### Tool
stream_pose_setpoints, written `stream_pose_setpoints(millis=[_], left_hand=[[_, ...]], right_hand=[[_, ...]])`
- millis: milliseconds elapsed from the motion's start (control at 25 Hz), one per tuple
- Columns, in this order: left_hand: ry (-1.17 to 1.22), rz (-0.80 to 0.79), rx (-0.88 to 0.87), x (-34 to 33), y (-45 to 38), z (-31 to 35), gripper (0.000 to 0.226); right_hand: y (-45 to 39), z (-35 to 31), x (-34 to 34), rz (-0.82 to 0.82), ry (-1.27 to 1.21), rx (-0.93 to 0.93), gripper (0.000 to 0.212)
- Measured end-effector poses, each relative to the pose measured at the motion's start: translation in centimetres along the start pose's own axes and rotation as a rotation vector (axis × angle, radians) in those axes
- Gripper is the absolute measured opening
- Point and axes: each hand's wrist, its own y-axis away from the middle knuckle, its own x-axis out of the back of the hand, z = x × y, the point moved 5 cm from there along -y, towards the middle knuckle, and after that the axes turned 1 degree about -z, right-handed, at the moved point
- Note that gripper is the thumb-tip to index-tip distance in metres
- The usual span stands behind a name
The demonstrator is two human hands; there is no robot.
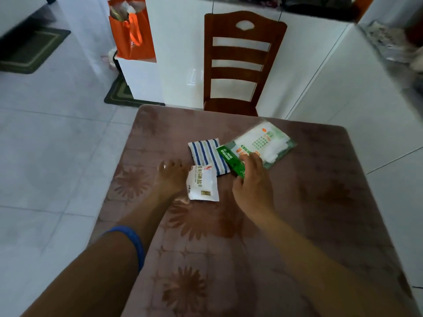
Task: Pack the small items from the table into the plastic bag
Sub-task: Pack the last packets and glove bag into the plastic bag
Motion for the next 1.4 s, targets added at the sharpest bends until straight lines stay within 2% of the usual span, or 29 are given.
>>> stream_pose_setpoints(millis=[80, 160, 200, 280, 400, 520, 640, 720, 760, 840, 960, 1040, 1120, 1280, 1400], left_hand=[[0.159, 0.004, 0.043, 0.6, -0.1, -0.9, 0.077], [0.447, -0.135, 0.203, -1.7, 2.0, -2.1, 0.054], [0.583, -0.185, 0.292, -3.7, 3.5, -2.6, 0.051], [0.763, -0.116, 0.412, -6.5, 6.4, -2.8, 0.052], [0.757, 0.112, 0.461, -8.0, 9.3, -1.3, 0.062], [0.773, 0.253, 0.537, -8.4, 13.3, 1.0, 0.054], [0.785, 0.111, 0.561, -11.7, 17.5, 3.6, 0.072], [0.892, 0.05, 0.512, -13.9, 19.4, 4.3, 0.088], [0.938, 0.054, 0.496, -14.6, 20.1, 4.0, 0.092], [0.971, 0.15, 0.47, -14.2, 21.0, 2.7, 0.092], [0.916, 0.322, 0.426, -12.1, 19.6, -0.2, 0.075], [0.964, 0.381, 0.499, -11.0, 17.9, -3.1, 0.064], [1.028, 0.402, 0.569, -11.0, 16.7, -5.3, 0.062], [0.921, 0.454, 0.592, -11.4, 15.7, -5.9, 0.07], [0.872, 0.436, 0.634, -11.1, 14.7, -6.3, 0.074]], right_hand=[[-2.5, -0.3, -2.0, 0.021, -0.055, -0.003, 0.053], [-4.5, -1.1, -4.3, -0.02, -0.12, -0.034, 0.052], [-5.2, -1.7, -5.6, -0.068, -0.141, -0.037, 0.051], [-5.8, -2.8, -8.2, -0.155, -0.062, -0.029, 0.05], [-5.4, -3.3, -11.1, -0.139, 0.078, -0.135, 0.049], [-4.4, -2.7, -11.1, 0.006, -0.196, -0.387, 0.043], [-3.3, -1.5, -10.3, 0.021, -0.482, -0.59, 0.035], [-2.4, -1.5, -9.2, -0.034, -0.496, -0.64, 0.038], [-1.8, -1.7, -8.9, -0.068, -0.46, -0.627, 0.044], [-0.9, -3.0, -8.0, -0.132, -0.281, -0.476, 0.059], [-0.3, -4.5, -7.5, -0.192, -0.078, -0.228, 0.067], [-0.6, -4.9, -7.2, -0.174, -0.048, -0.153, 0.069], [-1.4, -5.6, -7.3, -0.154, 0.011, -0.055, 0.077], [-4.4, -8.1, -8.8, -0.222, 0.225, 0.108, 0.11], [-8.1, -10.0, -10.9, -0.277, 0.337, 0.178, 0.125]])
